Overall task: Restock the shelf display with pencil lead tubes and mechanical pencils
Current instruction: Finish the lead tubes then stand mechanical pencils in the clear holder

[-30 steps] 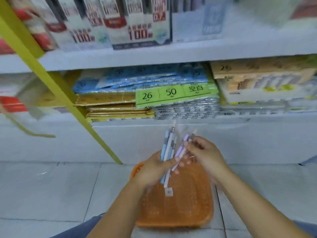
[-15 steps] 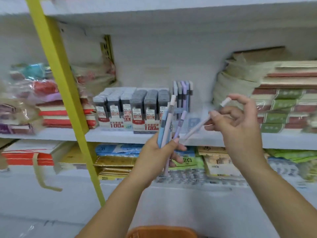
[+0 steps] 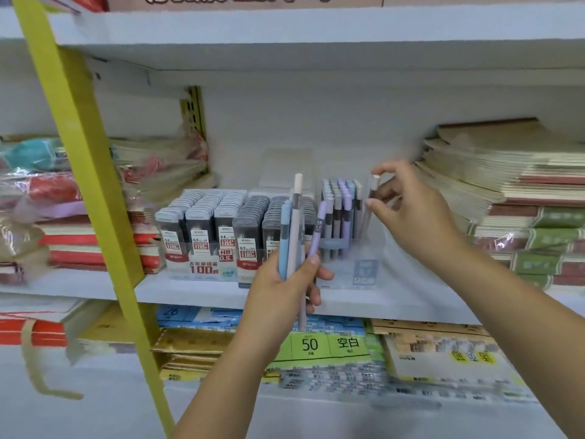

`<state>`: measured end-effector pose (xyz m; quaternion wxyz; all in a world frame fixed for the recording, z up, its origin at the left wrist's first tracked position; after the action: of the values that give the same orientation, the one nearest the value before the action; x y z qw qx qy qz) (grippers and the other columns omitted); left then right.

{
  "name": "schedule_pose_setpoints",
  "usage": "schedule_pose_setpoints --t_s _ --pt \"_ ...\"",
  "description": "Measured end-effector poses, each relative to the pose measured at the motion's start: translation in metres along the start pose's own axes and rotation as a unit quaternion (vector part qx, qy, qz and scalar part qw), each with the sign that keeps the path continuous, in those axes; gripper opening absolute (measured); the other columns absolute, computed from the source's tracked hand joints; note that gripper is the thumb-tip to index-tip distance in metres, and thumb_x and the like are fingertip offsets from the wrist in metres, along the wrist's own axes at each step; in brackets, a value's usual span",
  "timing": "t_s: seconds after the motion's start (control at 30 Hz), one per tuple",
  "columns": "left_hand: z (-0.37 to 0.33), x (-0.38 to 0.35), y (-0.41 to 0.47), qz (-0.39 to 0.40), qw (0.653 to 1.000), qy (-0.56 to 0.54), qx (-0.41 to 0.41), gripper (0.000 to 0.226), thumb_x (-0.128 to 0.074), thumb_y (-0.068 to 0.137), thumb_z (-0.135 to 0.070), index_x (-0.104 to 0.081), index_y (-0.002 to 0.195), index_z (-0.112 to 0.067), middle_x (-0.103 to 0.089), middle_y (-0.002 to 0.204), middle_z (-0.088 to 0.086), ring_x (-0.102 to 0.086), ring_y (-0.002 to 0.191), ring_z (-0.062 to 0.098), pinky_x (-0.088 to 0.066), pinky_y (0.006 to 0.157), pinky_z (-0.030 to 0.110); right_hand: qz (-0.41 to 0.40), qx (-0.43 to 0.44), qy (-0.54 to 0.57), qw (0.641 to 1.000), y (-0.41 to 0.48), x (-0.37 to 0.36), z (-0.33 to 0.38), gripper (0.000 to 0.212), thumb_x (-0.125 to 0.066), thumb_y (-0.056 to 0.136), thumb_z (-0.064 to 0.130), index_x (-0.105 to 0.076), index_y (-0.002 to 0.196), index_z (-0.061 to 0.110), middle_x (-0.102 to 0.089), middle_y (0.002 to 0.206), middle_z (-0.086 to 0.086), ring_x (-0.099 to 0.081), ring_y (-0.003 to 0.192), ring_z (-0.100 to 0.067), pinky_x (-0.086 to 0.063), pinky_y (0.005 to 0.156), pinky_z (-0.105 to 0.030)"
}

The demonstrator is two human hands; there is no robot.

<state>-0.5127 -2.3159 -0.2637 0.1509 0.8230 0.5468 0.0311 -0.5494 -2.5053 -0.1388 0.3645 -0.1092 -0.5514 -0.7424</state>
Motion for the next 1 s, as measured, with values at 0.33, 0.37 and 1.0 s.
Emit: schedule_pose_setpoints --t_s 0.33,0.37,1.0 --pt "0.013 -0.005 0.003 0.0 1.0 -0.013 0.021 0.015 -0.059 0.1 -0.027 -0.067 0.104 -0.014 -0.077 0.082 -0.001 -0.06 0.058 0.012 -0.051 0.055 0.022 0.031 -0.005 -0.051 0.998 0.0 -0.019 -0.009 0.032 -0.067 0.088 0.022 -0.053 0.115 0.029 -0.06 0.08 0.015 -0.051 0.085 -0.008 -0.037 0.064 -0.028" --pt "0.012 -0.006 0.003 0.002 1.0 -0.017 0.019 0.013 -0.059 0.1 -0.026 -0.066 0.106 -0.017 -0.078 0.088 0.0 -0.06 0.058 0.012 -0.051 0.055 0.022 0.033 -0.007 -0.066 0.997 -0.001 -0.021 -0.011 0.03 -0.066 0.089 0.022 -0.055 0.116 0.027 -0.058 0.084 0.013 -0.049 0.092 -0.014 -0.038 0.068 -0.031" --pt "0.003 -0.027 0.003 0.085 0.996 -0.035 0.011 0.017 -0.062 0.098 -0.027 -0.067 0.113 -0.019 -0.078 0.096 0.006 -0.072 0.07 0.017 -0.059 0.063 0.027 0.011 -0.114 0.377 0.919 -0.044 -0.02 0.029 0.025 -0.067 0.088 0.008 -0.065 0.107 0.024 -0.074 0.079 -0.001 -0.068 0.072 -0.007 -0.048 0.062 -0.014"
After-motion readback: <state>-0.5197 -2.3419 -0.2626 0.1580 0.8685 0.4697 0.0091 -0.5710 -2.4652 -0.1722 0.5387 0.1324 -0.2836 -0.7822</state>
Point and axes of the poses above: each hand's wrist, its own y-axis towards the middle knuckle, its own x-axis out of the back of the hand, z = x × y, the point moved 10 cm from there along y, towards the middle knuckle
